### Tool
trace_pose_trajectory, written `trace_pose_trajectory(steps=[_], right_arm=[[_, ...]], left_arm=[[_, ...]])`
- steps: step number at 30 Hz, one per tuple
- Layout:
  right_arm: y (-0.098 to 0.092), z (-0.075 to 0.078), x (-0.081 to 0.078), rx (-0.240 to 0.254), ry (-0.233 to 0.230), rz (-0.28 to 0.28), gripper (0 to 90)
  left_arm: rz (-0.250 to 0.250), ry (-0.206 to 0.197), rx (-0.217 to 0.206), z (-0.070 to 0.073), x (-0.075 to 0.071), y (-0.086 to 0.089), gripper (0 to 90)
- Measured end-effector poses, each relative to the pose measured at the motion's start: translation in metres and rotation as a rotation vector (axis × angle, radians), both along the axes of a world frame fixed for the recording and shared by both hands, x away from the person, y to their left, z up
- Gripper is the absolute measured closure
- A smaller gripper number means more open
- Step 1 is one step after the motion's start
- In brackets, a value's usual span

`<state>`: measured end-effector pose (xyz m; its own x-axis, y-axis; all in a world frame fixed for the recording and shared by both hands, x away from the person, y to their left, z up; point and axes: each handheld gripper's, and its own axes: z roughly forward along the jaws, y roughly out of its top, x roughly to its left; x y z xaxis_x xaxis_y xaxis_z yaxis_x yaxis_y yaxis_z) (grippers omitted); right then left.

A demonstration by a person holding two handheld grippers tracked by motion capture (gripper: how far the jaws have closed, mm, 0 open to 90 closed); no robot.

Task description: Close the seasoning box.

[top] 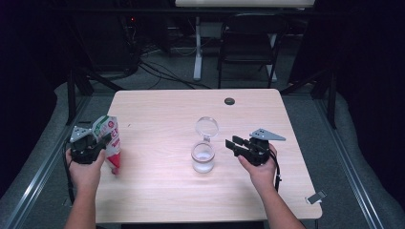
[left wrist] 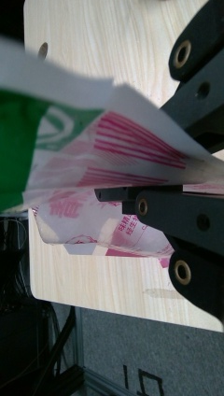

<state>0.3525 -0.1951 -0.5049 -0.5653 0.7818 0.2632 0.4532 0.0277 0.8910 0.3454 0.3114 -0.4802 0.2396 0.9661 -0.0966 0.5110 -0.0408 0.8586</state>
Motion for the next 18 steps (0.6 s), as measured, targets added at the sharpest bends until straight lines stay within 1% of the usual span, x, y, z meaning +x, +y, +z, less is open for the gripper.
trace_pose_trajectory(steps=[1,2,4,5,6,8,9,10,12,15,16,17,18], right_arm=[[-0.001,0.001,0.000,-0.006,-0.006,0.000,58.8],[-0.001,0.002,-0.001,0.000,-0.006,-0.004,58.7],[-0.001,0.003,-0.001,-0.008,-0.007,-0.008,57.9],[-0.002,0.004,-0.001,-0.020,-0.014,-0.013,57.5],[-0.002,0.005,-0.001,-0.028,-0.017,-0.020,57.2],[-0.003,0.006,-0.002,-0.035,-0.021,-0.031,56.7],[-0.004,0.007,-0.002,-0.031,-0.023,-0.027,57.2],[-0.005,0.007,-0.003,-0.033,-0.019,-0.027,58.2],[-0.005,0.007,-0.002,-0.029,-0.008,-0.019,61.6],[-0.007,0.007,-0.001,-0.022,-0.001,0.014,65.4],[-0.006,0.007,-0.001,-0.020,-0.002,0.014,66.6],[-0.007,0.008,-0.001,-0.026,-0.002,0.019,67.6],[-0.007,0.009,-0.001,-0.035,0.000,0.029,68.4]], left_arm=[[0.000,0.001,0.003,0.001,0.000,0.000,90.0],[-0.003,-0.005,0.004,0.002,0.000,0.000,90.0],[-0.004,-0.005,-0.002,0.004,-0.001,0.001,90.0],[-0.006,-0.006,-0.005,0.006,-0.001,0.002,90.0],[-0.008,-0.010,-0.016,0.007,-0.001,0.002,90.0],[-0.017,-0.007,-0.018,0.009,-0.001,0.001,90.0],[-0.020,-0.013,-0.022,0.009,-0.001,0.001,90.0],[-0.026,-0.007,-0.015,0.010,-0.001,-0.001,90.0],[-0.034,-0.008,-0.006,0.012,0.000,-0.003,90.0],[-0.051,-0.010,-0.013,0.016,0.002,-0.007,90.0],[-0.059,-0.010,-0.021,0.017,0.003,-0.008,90.0],[-0.066,-0.008,-0.024,0.018,0.003,-0.010,90.0],[-0.080,-0.004,-0.017,0.020,0.004,-0.013,90.0]])
